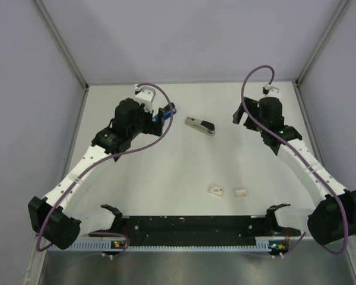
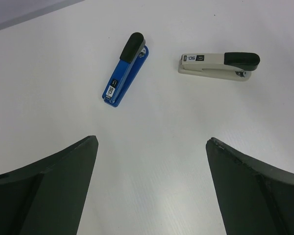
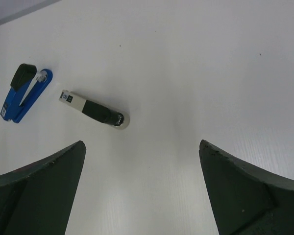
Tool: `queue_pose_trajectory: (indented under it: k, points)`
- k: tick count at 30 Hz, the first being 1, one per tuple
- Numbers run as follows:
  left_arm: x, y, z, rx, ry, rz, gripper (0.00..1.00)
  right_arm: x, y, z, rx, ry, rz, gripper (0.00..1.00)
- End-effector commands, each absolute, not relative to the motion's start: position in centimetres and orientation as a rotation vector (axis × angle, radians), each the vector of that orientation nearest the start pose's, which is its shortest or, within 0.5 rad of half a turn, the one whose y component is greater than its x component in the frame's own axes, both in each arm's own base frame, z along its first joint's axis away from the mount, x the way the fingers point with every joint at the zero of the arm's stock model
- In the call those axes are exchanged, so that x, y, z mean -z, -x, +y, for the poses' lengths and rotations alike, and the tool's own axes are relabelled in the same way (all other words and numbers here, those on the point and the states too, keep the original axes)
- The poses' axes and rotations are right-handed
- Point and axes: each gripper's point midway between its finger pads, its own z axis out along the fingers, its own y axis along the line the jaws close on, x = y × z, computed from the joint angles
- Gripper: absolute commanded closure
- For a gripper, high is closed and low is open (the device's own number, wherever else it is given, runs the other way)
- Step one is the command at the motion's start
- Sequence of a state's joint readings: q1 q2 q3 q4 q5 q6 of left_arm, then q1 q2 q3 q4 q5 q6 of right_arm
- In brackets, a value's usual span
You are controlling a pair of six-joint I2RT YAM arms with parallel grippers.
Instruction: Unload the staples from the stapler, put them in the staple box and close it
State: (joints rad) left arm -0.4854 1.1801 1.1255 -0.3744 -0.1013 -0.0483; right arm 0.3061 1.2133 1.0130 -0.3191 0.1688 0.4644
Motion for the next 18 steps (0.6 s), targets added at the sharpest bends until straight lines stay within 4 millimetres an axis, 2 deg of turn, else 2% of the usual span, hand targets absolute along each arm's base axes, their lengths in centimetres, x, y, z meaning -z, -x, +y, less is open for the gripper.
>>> queue_pose_trajectory:
  k: [1,4,9,13,15,18]
  points:
    - [-27.5,-34.8,-17.0,0.257,-0.413,1.913,0.02,-22.5,-37.2,8.2,-0.325,-0.363,2.018,0.01]
    - [-27.2,-34.9,-17.9,0.277,-0.438,1.917,0.02,-22.4,-36.6,8.5,-0.329,-0.271,2.026,0.01]
    - [-26.9,-35.6,-20.3,0.3,-0.571,1.872,0.02,-23.1,-35.7,8.6,-0.349,-0.236,2.001,0.01]
    - [-26.5,-35.9,-24.0,0.39,-0.731,1.805,0.02,-23.9,-34.5,9.6,-0.411,-0.195,2.007,0.01]
    - [-25.9,-37.1,-24.2,0.346,-0.741,1.822,0.02,-24.2,-33.5,10.0,-0.419,-0.171,2.012,0.01]
    - [-24.7,-40.1,-23.5,0.216,-0.695,1.866,0.02,-24.8,-31.8,11.2,-0.441,-0.117,2.009,0.01]
